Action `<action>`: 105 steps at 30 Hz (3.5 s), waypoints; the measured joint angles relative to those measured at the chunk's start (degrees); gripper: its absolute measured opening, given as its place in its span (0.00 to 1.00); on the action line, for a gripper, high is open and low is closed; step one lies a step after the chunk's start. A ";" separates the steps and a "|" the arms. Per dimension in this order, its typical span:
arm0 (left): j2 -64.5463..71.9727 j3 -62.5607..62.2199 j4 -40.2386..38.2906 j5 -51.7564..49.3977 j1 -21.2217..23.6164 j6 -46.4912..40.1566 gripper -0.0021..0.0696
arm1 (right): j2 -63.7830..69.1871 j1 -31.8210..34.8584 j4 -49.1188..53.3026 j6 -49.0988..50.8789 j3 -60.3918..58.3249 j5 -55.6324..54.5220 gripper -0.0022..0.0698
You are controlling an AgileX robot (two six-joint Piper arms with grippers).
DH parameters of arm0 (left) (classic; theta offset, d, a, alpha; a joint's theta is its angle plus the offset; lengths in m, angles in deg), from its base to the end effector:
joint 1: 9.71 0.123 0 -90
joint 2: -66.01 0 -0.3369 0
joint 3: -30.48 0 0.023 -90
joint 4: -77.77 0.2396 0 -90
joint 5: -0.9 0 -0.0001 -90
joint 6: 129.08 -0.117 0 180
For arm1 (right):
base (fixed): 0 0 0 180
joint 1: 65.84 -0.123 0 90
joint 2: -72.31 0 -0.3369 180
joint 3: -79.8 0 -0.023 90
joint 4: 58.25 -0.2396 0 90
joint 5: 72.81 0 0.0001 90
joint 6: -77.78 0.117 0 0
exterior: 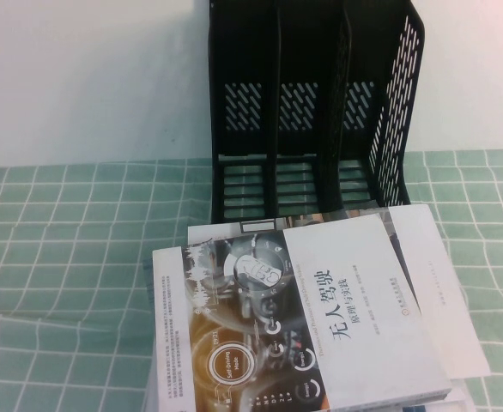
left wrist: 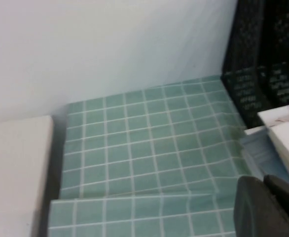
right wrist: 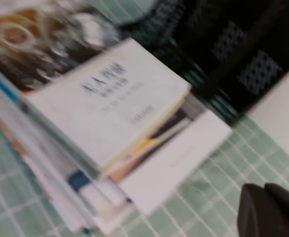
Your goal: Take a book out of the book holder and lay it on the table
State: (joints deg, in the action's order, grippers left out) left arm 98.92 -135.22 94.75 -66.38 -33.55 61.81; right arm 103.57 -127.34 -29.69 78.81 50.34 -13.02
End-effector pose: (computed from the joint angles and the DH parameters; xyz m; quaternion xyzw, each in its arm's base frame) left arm -0.0050 0.0367 0.4405 0.0682 0.8294 -0.0210 0.5541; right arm 0.0446 -0.0191 0.3863 -0.4254 0.7259 0.0387 0.5390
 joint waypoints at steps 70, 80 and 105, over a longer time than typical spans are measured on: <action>-27.25 65.10 -22.13 46.53 20.20 -17.63 0.03 | -17.90 0.00 -3.88 13.75 -49.51 -38.33 0.03; -27.25 65.23 -21.49 47.30 16.04 -18.08 0.03 | -17.90 0.00 -3.88 13.75 -49.51 -38.33 0.03; -27.25 65.35 -22.21 47.57 15.08 -16.72 0.03 | -17.90 0.00 -3.88 13.75 -49.51 -38.33 0.03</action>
State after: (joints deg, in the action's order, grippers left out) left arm 71.67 -69.88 72.54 -18.81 -18.48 45.09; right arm 85.67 -127.34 -33.57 92.56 0.84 -51.34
